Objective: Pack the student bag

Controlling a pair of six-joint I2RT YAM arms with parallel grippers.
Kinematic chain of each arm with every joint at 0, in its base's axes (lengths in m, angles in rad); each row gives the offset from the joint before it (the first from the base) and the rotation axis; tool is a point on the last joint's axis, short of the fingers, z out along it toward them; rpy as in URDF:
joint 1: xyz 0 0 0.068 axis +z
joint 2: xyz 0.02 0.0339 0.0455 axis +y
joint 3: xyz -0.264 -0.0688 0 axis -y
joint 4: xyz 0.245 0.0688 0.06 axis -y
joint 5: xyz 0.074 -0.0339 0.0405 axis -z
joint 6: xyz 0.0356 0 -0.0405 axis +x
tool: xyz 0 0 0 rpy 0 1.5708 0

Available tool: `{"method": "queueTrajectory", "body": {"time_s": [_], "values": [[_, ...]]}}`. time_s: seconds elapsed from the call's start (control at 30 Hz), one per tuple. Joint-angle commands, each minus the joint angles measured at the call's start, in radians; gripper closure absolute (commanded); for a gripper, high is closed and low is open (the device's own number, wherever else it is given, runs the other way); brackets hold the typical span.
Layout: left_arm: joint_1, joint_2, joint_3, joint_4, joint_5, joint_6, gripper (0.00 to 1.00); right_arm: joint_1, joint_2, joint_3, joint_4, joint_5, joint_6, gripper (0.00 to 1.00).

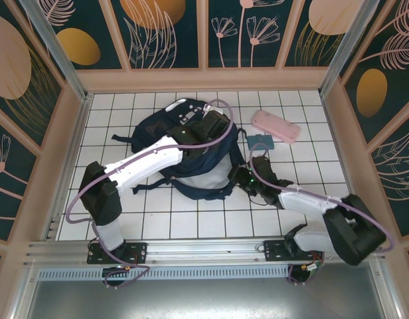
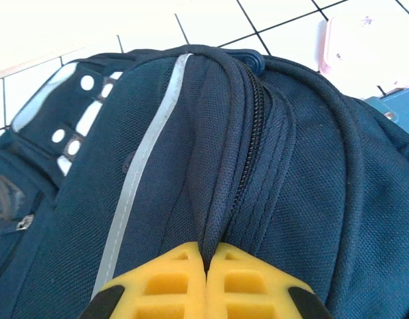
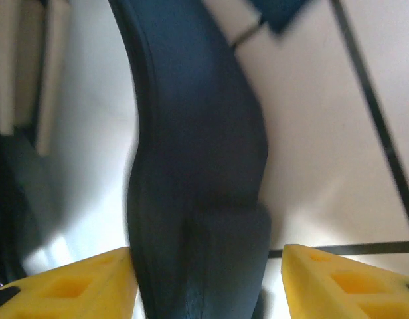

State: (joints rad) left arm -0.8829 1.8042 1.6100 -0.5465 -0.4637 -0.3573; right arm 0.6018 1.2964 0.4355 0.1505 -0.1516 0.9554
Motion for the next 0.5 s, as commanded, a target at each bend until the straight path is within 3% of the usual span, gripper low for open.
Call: {"method": "queueTrajectory", "body": {"time_s": [0.0,0.1,0.23,0.37,0.47], "values": [[0.002,0.022,0.075,0.119,0.011,-0.056,1.0,-0.005,0.087,0.054,0.063,-0.115,-0.073,0.53],[0.001,0.042,0.094,0.113,0.019,-0.061,1.0,-0.023,0.13,0.091,0.045,-0.069,-0.101,0.63],[0.002,0.037,0.078,0.103,0.03,-0.073,0.98,-0.088,0.148,0.126,0.037,-0.01,-0.146,0.67],[0.004,0.016,0.063,0.075,0.038,-0.104,0.73,-0.176,0.183,0.149,0.082,-0.052,-0.175,0.65],[0.016,-0.023,0.029,0.048,0.049,-0.134,0.51,-0.186,0.156,0.159,0.05,-0.043,-0.182,0.49]]}}
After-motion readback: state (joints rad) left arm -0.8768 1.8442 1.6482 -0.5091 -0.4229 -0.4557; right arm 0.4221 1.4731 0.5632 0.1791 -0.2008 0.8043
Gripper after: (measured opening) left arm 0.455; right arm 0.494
